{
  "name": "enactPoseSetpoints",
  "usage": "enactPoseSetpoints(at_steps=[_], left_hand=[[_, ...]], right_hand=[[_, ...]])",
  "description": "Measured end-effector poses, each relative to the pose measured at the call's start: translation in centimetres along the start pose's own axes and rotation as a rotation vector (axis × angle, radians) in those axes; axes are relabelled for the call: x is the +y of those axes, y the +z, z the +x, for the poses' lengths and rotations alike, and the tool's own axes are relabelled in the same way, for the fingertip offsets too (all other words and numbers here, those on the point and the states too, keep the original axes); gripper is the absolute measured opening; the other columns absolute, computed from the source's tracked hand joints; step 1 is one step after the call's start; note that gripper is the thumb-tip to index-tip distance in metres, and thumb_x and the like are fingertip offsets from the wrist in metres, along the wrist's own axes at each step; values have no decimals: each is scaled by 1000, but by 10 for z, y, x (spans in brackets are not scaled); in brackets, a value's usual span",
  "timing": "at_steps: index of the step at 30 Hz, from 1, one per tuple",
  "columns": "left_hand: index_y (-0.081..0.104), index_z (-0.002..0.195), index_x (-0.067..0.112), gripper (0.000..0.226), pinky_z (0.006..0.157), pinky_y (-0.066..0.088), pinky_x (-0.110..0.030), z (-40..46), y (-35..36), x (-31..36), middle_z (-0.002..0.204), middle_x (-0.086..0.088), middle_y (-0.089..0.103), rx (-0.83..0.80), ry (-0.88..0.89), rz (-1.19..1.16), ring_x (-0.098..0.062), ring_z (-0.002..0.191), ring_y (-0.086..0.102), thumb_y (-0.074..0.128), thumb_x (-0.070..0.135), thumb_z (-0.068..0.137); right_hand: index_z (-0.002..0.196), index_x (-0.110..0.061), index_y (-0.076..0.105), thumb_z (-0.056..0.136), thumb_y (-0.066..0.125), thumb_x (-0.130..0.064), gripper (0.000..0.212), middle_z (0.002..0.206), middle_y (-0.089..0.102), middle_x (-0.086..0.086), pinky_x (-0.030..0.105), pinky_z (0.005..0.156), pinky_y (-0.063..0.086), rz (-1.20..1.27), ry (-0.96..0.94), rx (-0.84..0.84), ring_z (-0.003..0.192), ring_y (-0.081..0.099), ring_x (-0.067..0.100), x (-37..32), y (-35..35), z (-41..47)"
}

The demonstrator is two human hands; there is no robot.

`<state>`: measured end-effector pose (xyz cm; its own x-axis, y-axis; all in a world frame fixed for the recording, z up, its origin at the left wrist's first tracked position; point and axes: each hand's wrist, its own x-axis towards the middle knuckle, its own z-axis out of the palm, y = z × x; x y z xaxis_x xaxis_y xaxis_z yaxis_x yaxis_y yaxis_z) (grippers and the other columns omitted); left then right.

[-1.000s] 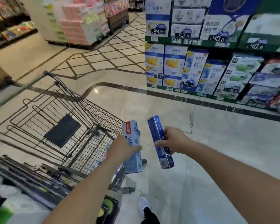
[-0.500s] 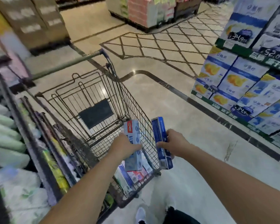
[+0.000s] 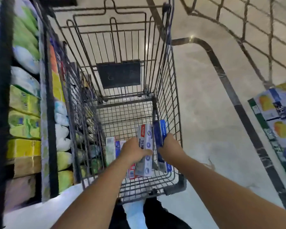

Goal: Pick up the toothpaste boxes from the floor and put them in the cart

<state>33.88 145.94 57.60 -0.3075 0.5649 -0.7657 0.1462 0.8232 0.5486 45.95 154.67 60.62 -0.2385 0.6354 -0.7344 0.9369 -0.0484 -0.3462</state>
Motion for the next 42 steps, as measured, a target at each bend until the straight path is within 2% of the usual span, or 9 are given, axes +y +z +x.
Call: enactPoseSetpoints(at_steps=[3, 6, 10, 15, 20, 28, 33, 39, 42], left_hand=[[53, 94, 19, 46, 81, 55, -35, 34, 28, -13, 98, 1, 65, -13, -56, -49, -16, 83, 63, 87, 41, 71], [53, 103, 15, 54, 75, 48, -29, 62, 53, -25, 99, 5, 58, -18, -66, -39, -19, 92, 60, 85, 45, 72], [60, 106, 9, 50, 64, 43, -26, 89, 75, -38, 100, 0, 64, -41, -72, -6, -20, 86, 60, 84, 40, 75], [61, 103, 5, 35, 70, 50, -32, 108, 100, -38, 104, -12, 68, -43, -56, 100, -29, 94, 66, 80, 22, 79], [54, 118, 0, 29, 73, 41, -31, 121, 119, -37, 113, -17, 65, 22, -47, 218, -35, 105, 64, 60, 4, 90], [63, 106, 2, 16, 71, 47, -35, 139, 126, -54, 103, -16, 66, 84, -21, 328, -34, 95, 66, 56, 0, 92], [65, 105, 0, 19, 74, 52, -36, 140, 120, -58, 101, -16, 66, 74, 17, 358, -33, 94, 66, 63, -3, 87], [62, 86, 9, 7, 54, 40, -26, 139, 98, -87, 84, -9, 63, 119, 4, 273, -25, 74, 61, 62, 14, 91], [63, 86, 7, 14, 58, 42, -28, 138, 84, -105, 82, -8, 61, 137, -41, 252, -26, 75, 60, 59, 20, 91]], right_hand=[[127, -2, 35, 97, 54, -10, 37, 102, 59, 11, 34, 70, 48, -40, 51, -68, 78, 55, 21, 12, 19, 28], [118, -5, 37, 95, 55, -7, 29, 90, 54, 6, 30, 58, 43, 3, 115, -63, 72, 54, 18, 29, 35, 50], [121, -7, 36, 95, 46, -2, 28, 100, 54, 7, 36, 70, 42, -61, 162, -3, 83, 55, 24, 46, 55, 68], [115, -15, 37, 98, 36, -9, 18, 91, 56, 2, 25, 46, 34, -81, 142, 8, 68, 53, 12, 53, 65, 79], [125, -12, 36, 97, 37, -15, 28, 116, 58, 12, 46, 83, 54, 51, 227, 23, 96, 61, 30, 53, 74, 88], [135, -3, 30, 99, 41, -7, 38, 127, 54, 19, 41, 88, 51, -208, 201, 20, 111, 60, 36, 54, 93, 107], [127, -5, 33, 98, 40, -7, 30, 116, 57, 16, 41, 84, 46, -218, 223, 10, 108, 59, 36, 62, 99, 118], [105, -17, 31, 104, 32, -17, 2, 80, 49, 1, 31, 53, 36, -84, 303, 25, 62, 45, 15, 70, 106, 134], [105, -16, 33, 102, 38, -16, 6, 96, 55, 6, 43, 73, 52, -59, 295, 13, 78, 56, 23, 76, 116, 140]])
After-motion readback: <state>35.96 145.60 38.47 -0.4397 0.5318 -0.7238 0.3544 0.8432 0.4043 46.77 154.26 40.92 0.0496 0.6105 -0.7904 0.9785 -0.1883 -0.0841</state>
